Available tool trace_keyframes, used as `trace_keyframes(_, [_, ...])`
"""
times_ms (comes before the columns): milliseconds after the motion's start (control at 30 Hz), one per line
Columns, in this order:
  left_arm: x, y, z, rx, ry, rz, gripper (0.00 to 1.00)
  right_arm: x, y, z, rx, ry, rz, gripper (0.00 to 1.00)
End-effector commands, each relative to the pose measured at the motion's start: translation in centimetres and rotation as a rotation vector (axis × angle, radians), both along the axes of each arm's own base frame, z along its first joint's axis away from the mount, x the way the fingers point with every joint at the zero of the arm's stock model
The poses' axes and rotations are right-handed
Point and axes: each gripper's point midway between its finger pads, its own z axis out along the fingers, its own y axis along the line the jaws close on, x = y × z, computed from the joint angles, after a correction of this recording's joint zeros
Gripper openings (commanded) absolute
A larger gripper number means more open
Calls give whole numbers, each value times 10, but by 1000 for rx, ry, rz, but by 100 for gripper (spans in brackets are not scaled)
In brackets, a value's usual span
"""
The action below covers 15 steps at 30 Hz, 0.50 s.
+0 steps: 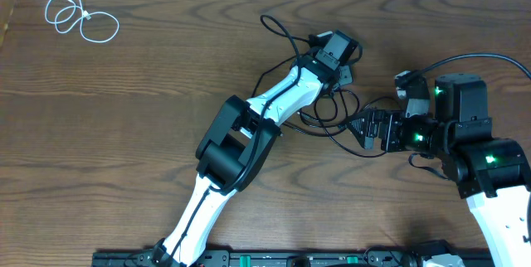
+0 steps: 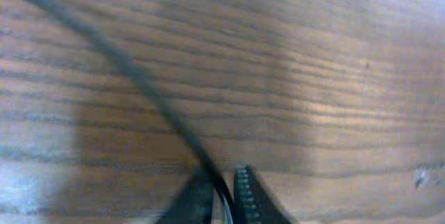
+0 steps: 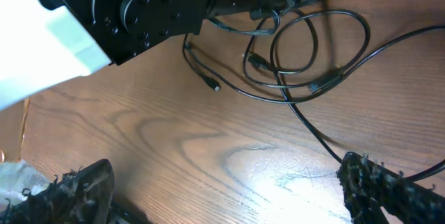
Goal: Untangle cables
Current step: 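Grasp the black cable with the left gripper beside the right gripper, then lift and carry the black cable leftward with the left gripper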
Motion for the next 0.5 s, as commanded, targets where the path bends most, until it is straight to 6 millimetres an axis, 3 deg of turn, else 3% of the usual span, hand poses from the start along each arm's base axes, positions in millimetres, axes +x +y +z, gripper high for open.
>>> trace_keyframes(0, [5, 6, 1, 11, -8, 10, 8, 1, -2, 3, -3, -11, -5, 99])
trace_keyframes(67, [6, 7, 14, 1, -21, 13, 8, 1, -2, 3, -3, -10, -5, 99])
trace_keyframes(267, [16, 18, 103, -81, -126, 38, 8, 0, -2, 2, -5, -4, -6, 99])
trace_keyframes(400, [15, 33, 202, -192, -260, 59, 8, 0, -2, 2, -5, -4, -5, 99])
trace_keyframes(433, [10, 43, 249, -242, -328, 68, 7, 0, -2, 2, -5, -4, -5, 99])
trace_keyframes(467, [6, 48, 270, -265, -360, 72, 7, 0, -2, 2, -5, -4, -5, 99])
